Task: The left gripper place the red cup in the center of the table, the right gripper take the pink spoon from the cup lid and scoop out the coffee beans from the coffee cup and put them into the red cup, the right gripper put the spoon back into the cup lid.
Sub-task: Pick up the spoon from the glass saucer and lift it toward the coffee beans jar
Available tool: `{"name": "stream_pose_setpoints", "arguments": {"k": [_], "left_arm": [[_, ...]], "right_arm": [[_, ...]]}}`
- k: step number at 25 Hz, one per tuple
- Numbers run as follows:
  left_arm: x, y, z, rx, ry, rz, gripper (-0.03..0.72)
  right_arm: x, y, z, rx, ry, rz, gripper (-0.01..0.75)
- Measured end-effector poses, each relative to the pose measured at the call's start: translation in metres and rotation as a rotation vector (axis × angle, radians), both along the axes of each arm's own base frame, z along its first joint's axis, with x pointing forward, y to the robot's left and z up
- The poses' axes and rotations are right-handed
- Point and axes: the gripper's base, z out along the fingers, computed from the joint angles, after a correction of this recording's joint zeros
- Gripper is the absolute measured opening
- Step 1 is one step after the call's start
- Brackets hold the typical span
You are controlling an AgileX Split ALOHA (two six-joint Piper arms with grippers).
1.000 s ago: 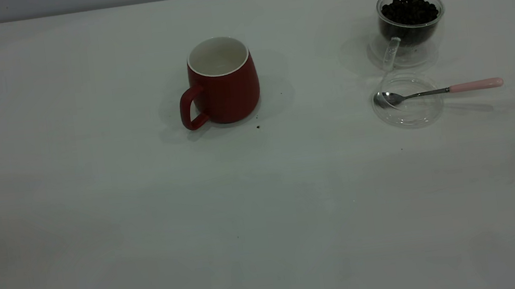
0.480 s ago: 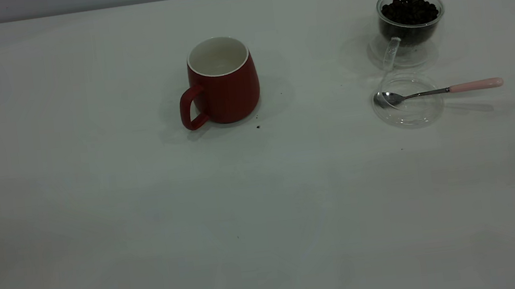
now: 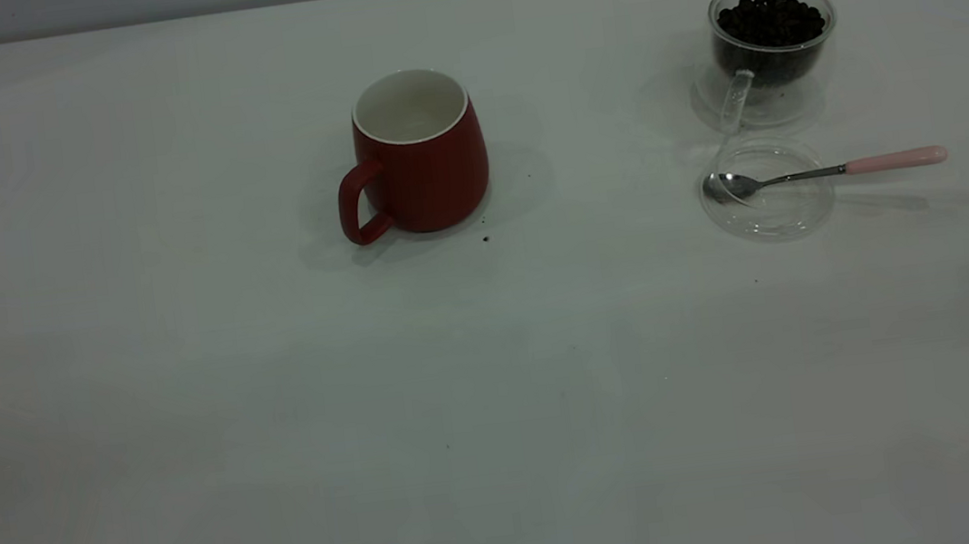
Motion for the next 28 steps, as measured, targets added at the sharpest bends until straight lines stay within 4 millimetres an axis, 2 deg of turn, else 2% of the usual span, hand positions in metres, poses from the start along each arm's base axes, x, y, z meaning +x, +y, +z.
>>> {"name": "stream_pose_setpoints", "arguments": {"k": [25, 28], "left_arm": [[0.0, 0.0, 0.0, -0.001, 0.0, 0.004, 0.571], [0.0, 0.0, 0.0, -0.001, 0.0, 0.004, 0.571]], "right_arm": [[0.0, 0.0, 0.0, 0.002, -0.001, -0.001, 0.519], [0.003, 0.0, 0.013, 0.046, -0.031, -0.026, 0.519]]}}
